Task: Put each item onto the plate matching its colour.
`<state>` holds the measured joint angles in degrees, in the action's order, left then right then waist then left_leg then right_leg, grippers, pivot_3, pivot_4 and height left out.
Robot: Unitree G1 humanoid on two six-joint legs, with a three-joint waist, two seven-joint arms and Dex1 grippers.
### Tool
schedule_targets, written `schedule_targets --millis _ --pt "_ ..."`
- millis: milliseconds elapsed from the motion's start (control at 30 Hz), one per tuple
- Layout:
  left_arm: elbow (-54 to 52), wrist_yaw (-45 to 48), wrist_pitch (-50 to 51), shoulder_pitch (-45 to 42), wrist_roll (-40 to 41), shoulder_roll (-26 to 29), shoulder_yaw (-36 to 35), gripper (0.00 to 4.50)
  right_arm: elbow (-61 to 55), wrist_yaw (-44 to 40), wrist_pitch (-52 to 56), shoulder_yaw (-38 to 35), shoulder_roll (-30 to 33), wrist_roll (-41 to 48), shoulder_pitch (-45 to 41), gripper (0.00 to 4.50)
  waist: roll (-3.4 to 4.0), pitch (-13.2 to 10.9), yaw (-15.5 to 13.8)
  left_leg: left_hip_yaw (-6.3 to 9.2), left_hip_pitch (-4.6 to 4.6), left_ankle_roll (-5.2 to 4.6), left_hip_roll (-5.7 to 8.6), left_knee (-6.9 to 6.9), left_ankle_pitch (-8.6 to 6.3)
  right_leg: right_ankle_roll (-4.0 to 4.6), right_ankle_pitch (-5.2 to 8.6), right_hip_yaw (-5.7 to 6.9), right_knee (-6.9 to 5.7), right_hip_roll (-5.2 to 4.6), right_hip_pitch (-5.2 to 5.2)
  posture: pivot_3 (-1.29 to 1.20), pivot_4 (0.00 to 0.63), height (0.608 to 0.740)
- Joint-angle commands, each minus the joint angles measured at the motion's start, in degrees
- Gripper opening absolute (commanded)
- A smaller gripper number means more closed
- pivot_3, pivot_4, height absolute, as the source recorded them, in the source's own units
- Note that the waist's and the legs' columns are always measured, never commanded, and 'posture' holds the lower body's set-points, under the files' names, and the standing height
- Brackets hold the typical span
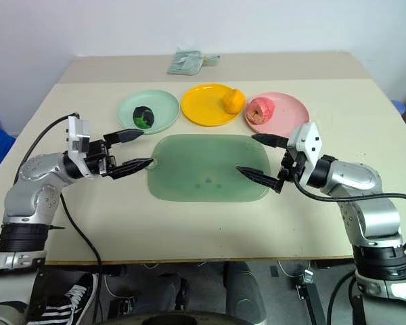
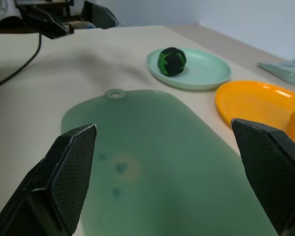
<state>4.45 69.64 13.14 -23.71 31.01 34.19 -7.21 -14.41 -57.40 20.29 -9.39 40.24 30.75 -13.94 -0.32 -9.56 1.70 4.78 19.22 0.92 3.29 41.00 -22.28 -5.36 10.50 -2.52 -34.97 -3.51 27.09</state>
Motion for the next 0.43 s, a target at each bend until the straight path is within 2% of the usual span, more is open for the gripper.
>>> schedule_targets --millis 33,200,433 --pt "-0.6 1.3 -0.7 -0.7 0.2 0.3 0.5 4.5 -5.1 3.3 1.5 -2.5 0.2 1.5 1.0 4.46 0.0 0.0 -0.3 0.0 0.0 0.0 -0.01 0.0 0.0 0.0 0.0 0.0 0.0 0.01 0.01 0.0 0.15 0.74" --pt "0.3 2.1 -2.1 -0.6 -0.8 -0.5 1.8 4.5 -9.4 3.0 3.9 -5.2 2.7 4.0 5.3 4.46 0.0 0.0 -1.3 0.03 0.05 0.0 0.0 -0.01 0.0 0.0 0.0 0.03 0.03 0.0 0.02 0.0 0.15 0.74" --pt "-1.4 0.7 -2.4 1.0 -0.3 -1.2 1.1 4.5 -6.6 2.4 3.7 -3.3 3.9 3.2 2.2 4.46 -0.01 0.0 -1.0 -0.01 -0.03 -0.02 -0.02 0.0 -0.01 0.0 0.0 0.02 0.06 0.04 -0.04 0.0 0.15 0.74"
